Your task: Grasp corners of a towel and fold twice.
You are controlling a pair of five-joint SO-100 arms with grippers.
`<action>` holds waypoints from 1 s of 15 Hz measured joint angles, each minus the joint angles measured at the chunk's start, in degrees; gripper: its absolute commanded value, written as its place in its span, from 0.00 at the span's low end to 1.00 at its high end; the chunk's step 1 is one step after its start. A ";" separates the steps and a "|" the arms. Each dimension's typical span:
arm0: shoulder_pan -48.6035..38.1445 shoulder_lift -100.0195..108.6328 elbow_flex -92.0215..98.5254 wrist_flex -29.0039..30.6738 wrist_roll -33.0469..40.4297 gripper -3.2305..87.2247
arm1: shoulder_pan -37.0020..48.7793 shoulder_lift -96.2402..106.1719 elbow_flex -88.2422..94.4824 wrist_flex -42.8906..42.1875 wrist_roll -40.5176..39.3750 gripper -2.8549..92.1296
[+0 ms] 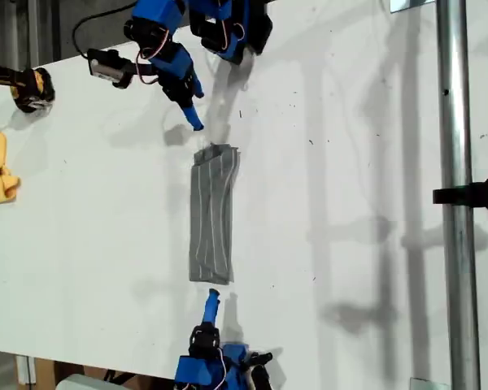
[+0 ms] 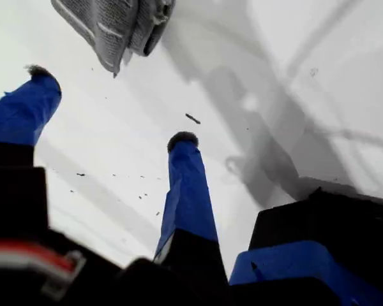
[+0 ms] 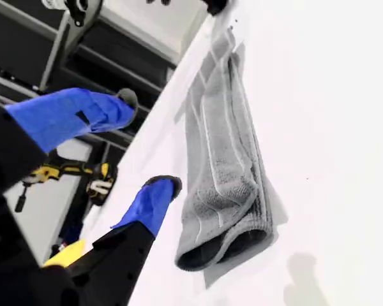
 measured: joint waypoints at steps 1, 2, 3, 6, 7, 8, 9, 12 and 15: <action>0.62 1.14 2.46 -0.70 -0.44 0.13 | -2.29 4.48 5.63 -2.64 3.52 0.43; 0.97 1.76 4.04 -1.67 -0.44 0.13 | -4.22 8.09 11.16 -5.10 7.03 0.44; 0.97 2.02 5.01 -2.99 -0.44 0.13 | -5.01 9.40 15.03 -8.00 8.79 0.45; 0.79 2.02 5.71 -4.39 -0.53 0.12 | -3.96 2.72 16.96 -19.25 9.84 0.46; 0.88 2.02 5.89 -4.39 -0.97 0.12 | -3.34 -2.29 16.96 -24.17 9.84 0.47; 0.88 2.02 5.89 -4.39 -1.23 0.11 | -2.81 -8.26 16.96 -29.44 9.84 0.47; 1.14 2.02 5.89 -4.39 -1.49 0.11 | -2.20 -14.94 16.61 -33.49 9.84 0.47; 2.29 2.02 5.89 -3.87 -2.37 0.11 | -1.67 -35.24 10.02 -42.10 9.40 0.48; 2.29 2.02 5.89 -3.16 -2.55 0.11 | -1.49 -47.46 1.41 -45.62 7.73 0.48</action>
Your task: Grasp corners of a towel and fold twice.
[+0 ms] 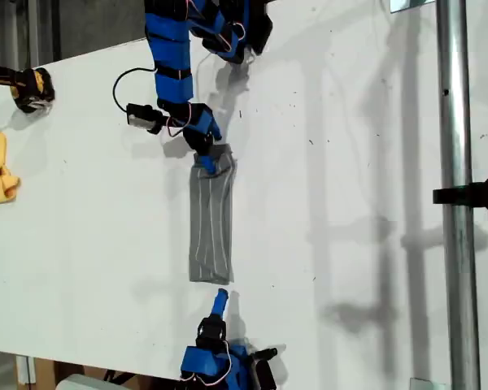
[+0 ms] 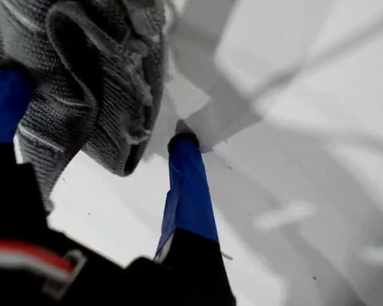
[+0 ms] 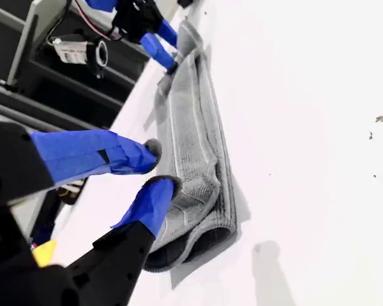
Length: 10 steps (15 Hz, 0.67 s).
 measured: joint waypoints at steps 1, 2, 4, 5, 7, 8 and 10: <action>0.00 0.00 0.00 0.18 0.00 0.11 | 0.18 -3.08 -2.99 -0.26 -0.88 0.47; 0.00 0.00 0.00 0.53 0.00 0.11 | 0.26 -6.24 -6.24 0.26 -2.11 0.45; 0.00 0.09 0.00 0.88 0.00 0.11 | 0.26 -11.51 -13.01 1.41 -4.92 0.39; 0.00 0.09 0.00 0.88 0.00 0.11 | 0.26 -13.71 -15.73 1.58 -6.33 0.22; 0.00 0.09 0.00 1.05 0.00 0.11 | 0.26 -17.23 -20.74 2.90 -7.38 0.03; 0.00 0.09 0.00 1.41 0.00 0.11 | 0.26 -17.75 -22.15 3.16 -7.38 0.03; 0.00 0.09 0.00 1.58 0.00 0.11 | 0.26 -17.58 -22.59 5.98 -9.14 0.03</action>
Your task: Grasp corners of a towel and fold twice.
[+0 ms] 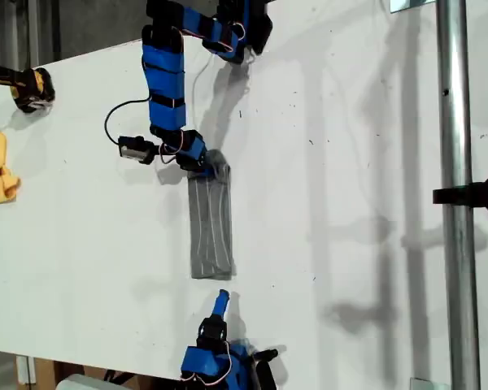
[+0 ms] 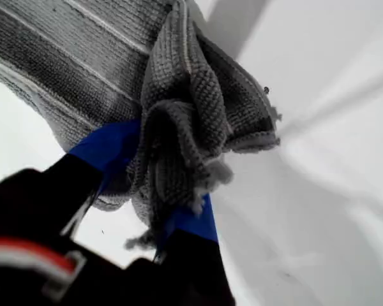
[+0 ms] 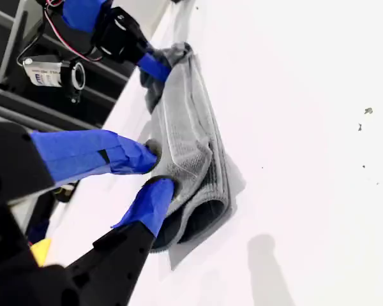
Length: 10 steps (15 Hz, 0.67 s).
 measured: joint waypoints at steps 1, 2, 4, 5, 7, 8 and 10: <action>0.00 0.00 0.00 0.00 0.00 0.11 | 0.09 1.49 0.62 2.46 -0.88 0.03; 0.00 0.00 0.00 0.00 0.00 0.11 | 0.62 4.48 2.72 5.19 -1.49 0.03; 0.00 0.00 0.00 0.00 0.00 0.11 | 0.88 11.34 7.03 11.16 -1.93 0.03; 0.00 0.00 0.00 0.00 0.18 0.11 | 0.70 14.59 8.53 13.62 -1.93 0.03; 0.00 0.00 0.00 0.00 0.18 0.11 | -1.41 20.48 10.81 21.09 -1.14 0.03; 0.00 0.00 0.00 0.00 0.18 0.11 | -2.81 22.76 11.69 24.43 -0.18 0.03; 0.00 0.00 0.00 0.00 0.26 0.11 | -6.24 24.70 12.30 33.13 2.81 0.03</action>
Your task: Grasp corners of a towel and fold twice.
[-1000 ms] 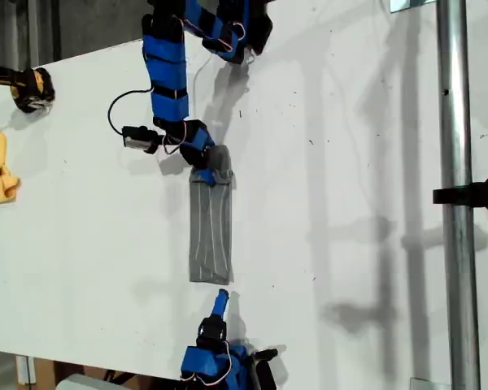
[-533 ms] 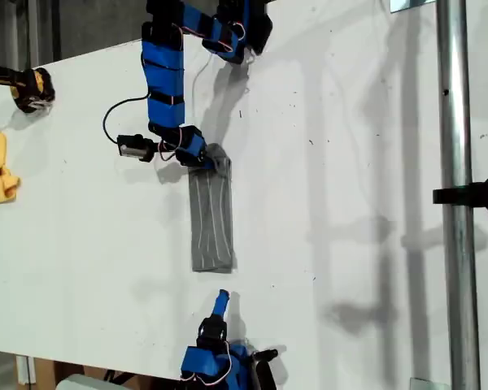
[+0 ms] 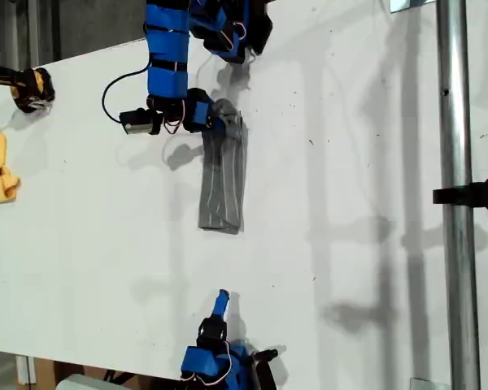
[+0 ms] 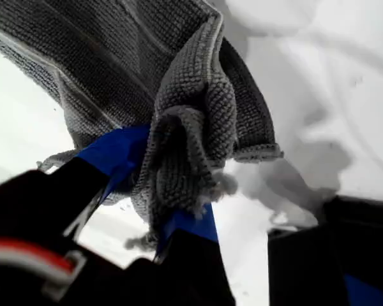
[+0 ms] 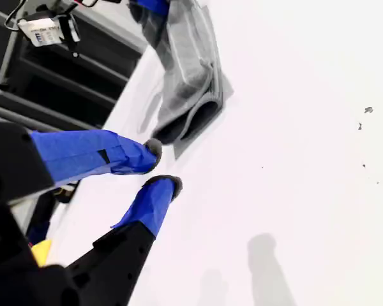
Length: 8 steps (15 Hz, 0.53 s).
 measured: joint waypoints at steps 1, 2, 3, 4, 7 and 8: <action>0.00 0.00 0.00 0.00 0.18 0.11 | -2.37 0.09 0.00 5.36 2.11 0.03; 0.00 0.00 0.00 0.00 0.35 0.11 | -5.10 0.09 0.00 11.69 4.48 0.03; 0.00 0.00 0.00 0.00 0.35 0.11 | -7.38 0.62 -0.35 17.23 5.36 0.03; 0.00 0.00 0.00 0.00 0.35 0.10 | -9.76 3.16 -3.25 18.19 5.54 0.03; 0.00 0.00 0.00 0.00 0.44 0.10 | -11.16 9.40 -11.60 10.11 2.55 0.03; 0.00 0.00 0.00 0.00 0.44 0.10 | -11.07 9.40 -13.27 7.47 1.05 0.03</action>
